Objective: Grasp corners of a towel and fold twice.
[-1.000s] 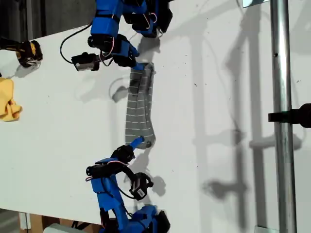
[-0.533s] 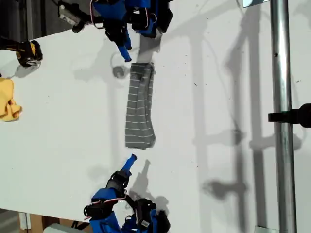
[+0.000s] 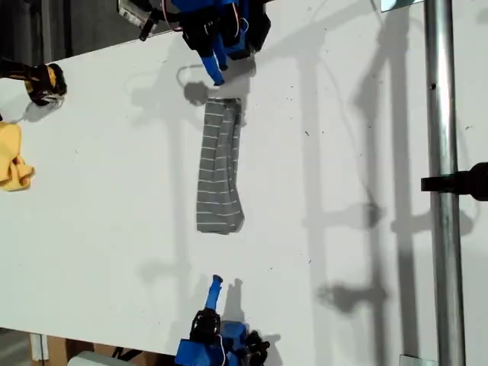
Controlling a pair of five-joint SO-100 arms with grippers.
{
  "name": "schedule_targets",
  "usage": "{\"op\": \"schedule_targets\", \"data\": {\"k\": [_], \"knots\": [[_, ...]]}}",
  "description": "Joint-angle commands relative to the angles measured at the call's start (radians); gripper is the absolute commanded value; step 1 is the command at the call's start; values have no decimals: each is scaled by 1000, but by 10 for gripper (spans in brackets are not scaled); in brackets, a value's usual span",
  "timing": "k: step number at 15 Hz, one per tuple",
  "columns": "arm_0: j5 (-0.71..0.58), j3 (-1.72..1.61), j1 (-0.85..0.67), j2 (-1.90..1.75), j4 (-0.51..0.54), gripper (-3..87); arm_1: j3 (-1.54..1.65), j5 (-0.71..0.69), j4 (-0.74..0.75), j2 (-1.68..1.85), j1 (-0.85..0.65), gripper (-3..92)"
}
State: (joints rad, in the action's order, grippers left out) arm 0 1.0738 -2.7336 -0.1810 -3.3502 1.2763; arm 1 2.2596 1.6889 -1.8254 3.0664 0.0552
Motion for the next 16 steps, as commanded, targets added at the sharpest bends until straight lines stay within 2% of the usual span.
{"op": "schedule_targets", "data": {"k": [1,3,6,7,9,12,16], "knots": [[52,-120,84,-123,-60,208,0,41,3,-34,26,221],[63,-172,112,-123,-91,200,-18,43,-6,-126,3,242],[61,-193,114,-123,-83,195,-32,-3,-8,-281,-44,309],[61,-199,114,-123,-81,195,-20,-67,12,-313,-84,404],[64,-210,114,-123,-81,192,-37,-167,46,-469,-163,380],[71,-207,117,-123,-66,190,-61,-238,127,-807,-258,410],[89,-210,123,-123,-44,190,189,-273,324,-701,-397,392]]}}
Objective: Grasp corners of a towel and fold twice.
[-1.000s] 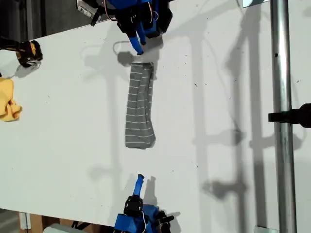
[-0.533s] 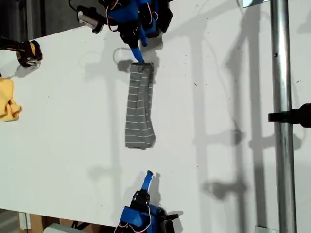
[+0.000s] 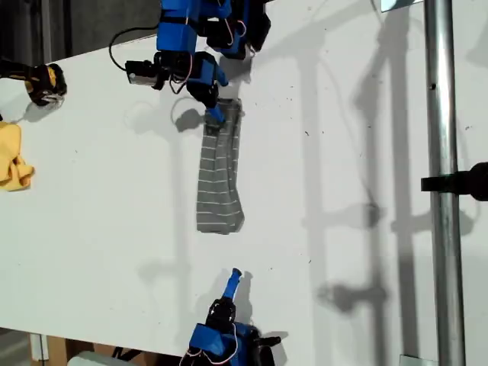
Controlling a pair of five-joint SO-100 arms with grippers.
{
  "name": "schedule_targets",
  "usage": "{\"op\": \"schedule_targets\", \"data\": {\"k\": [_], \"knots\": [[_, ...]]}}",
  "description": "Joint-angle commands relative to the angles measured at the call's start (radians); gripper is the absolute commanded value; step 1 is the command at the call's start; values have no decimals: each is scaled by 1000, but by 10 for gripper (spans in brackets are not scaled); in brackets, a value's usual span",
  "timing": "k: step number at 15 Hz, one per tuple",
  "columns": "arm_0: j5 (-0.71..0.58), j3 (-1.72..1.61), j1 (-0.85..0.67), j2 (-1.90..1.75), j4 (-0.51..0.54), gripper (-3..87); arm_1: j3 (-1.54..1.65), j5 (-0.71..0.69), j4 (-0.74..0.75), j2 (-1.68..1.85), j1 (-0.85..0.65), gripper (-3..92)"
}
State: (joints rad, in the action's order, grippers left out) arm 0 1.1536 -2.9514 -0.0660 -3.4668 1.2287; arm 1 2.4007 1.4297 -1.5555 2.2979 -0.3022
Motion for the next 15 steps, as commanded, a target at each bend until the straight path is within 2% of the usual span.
{"op": "schedule_targets", "data": {"k": [1,3,4,6,9,12,15], "knots": [[9,6,5,-6,3,190,58,-18,69,63,-66,389],[9,5,-3,-6,3,189,66,-55,126,-54,-121,392],[11,5,-3,-6,5,189,97,-67,206,-117,-130,392],[14,5,-3,-6,11,189,94,-74,327,-264,-114,391],[14,3,-6,-6,14,188,11,-75,402,-442,-77,386],[12,2,-15,-6,14,183,-18,-94,448,-454,-60,358],[12,5,-15,-6,17,181,-11,-109,600,-411,-26,294]]}}
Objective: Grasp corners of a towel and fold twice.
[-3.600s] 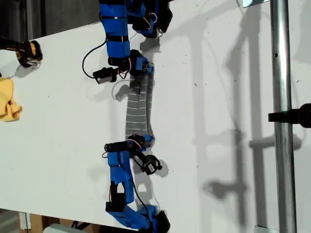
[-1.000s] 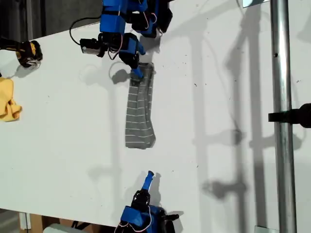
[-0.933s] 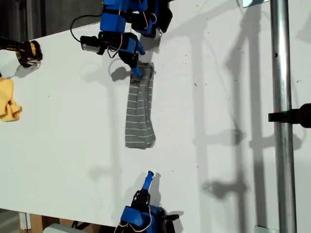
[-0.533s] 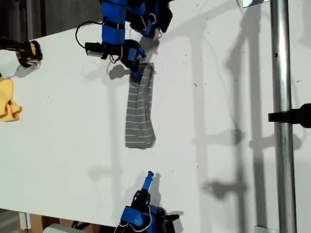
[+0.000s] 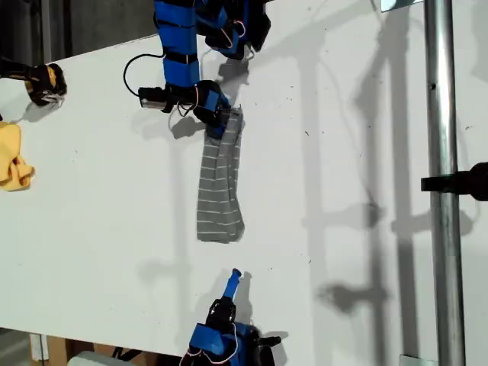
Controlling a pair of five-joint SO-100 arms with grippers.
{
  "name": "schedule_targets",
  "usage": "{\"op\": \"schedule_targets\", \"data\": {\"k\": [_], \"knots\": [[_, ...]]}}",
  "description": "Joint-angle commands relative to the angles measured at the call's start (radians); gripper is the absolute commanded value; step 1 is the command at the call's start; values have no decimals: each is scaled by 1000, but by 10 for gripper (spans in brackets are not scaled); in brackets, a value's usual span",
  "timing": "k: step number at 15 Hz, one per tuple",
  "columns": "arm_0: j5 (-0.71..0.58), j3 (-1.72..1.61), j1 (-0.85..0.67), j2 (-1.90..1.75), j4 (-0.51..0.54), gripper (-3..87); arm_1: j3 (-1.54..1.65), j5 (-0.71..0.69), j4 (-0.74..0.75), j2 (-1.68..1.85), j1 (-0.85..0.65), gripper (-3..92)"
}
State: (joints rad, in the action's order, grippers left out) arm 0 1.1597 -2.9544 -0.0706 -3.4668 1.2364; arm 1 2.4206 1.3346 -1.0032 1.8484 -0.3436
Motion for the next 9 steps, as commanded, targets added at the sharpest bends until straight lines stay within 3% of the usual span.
{"op": "schedule_targets", "data": {"k": [1,3,6,9], "knots": [[8,8,-9,-6,11,181,-31,-29,81,38,18,256],[11,8,-5,-6,11,181,-34,17,86,48,28,0],[15,9,-2,-6,12,181,-29,-12,92,60,26,0],[15,9,-3,-6,12,181,8,0,-52,255,15,0]]}}
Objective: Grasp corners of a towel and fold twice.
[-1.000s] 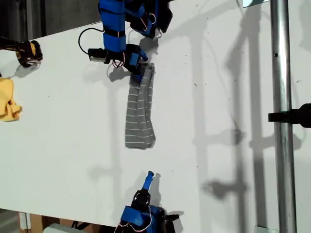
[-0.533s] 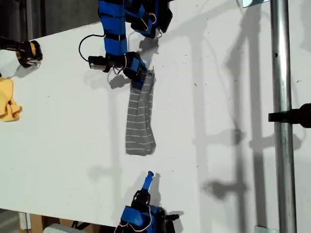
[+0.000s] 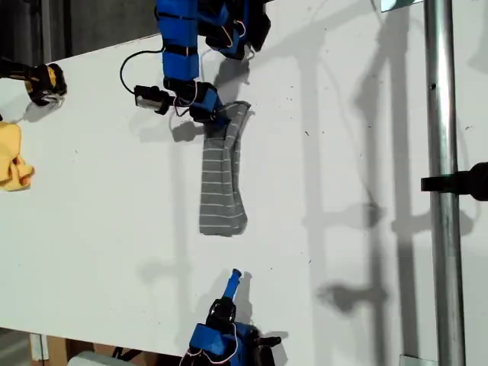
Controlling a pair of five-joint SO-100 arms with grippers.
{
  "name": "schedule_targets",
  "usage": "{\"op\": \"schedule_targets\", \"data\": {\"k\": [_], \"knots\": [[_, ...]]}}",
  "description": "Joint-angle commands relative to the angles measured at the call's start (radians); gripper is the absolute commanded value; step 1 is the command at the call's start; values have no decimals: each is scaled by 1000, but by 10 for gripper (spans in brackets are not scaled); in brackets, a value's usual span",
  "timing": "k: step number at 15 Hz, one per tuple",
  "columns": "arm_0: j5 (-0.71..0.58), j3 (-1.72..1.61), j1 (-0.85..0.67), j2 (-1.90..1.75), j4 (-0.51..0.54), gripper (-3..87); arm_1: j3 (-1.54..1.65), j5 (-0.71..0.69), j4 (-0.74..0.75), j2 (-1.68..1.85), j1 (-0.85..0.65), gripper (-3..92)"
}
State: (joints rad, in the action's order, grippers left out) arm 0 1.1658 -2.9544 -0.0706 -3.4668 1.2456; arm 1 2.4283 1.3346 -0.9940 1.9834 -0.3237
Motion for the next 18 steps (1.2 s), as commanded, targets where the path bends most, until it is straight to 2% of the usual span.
{"op": "schedule_targets", "data": {"k": [1,4,5,6,8,12,18], "knots": [[8,11,-5,-6,3,181,28,15,-143,256,-12,0],[8,12,-5,-6,3,181,80,146,-505,770,-12,0],[6,12,-5,-6,3,181,86,195,-554,834,29,0],[5,11,-6,-6,3,181,89,192,-511,795,43,0],[-5,14,-12,-6,3,181,72,130,-313,727,67,0],[-2,17,-12,-6,5,181,-101,20,-84,518,69,0],[-5,21,-14,-6,5,181,-515,-117,86,54,91,0]]}}
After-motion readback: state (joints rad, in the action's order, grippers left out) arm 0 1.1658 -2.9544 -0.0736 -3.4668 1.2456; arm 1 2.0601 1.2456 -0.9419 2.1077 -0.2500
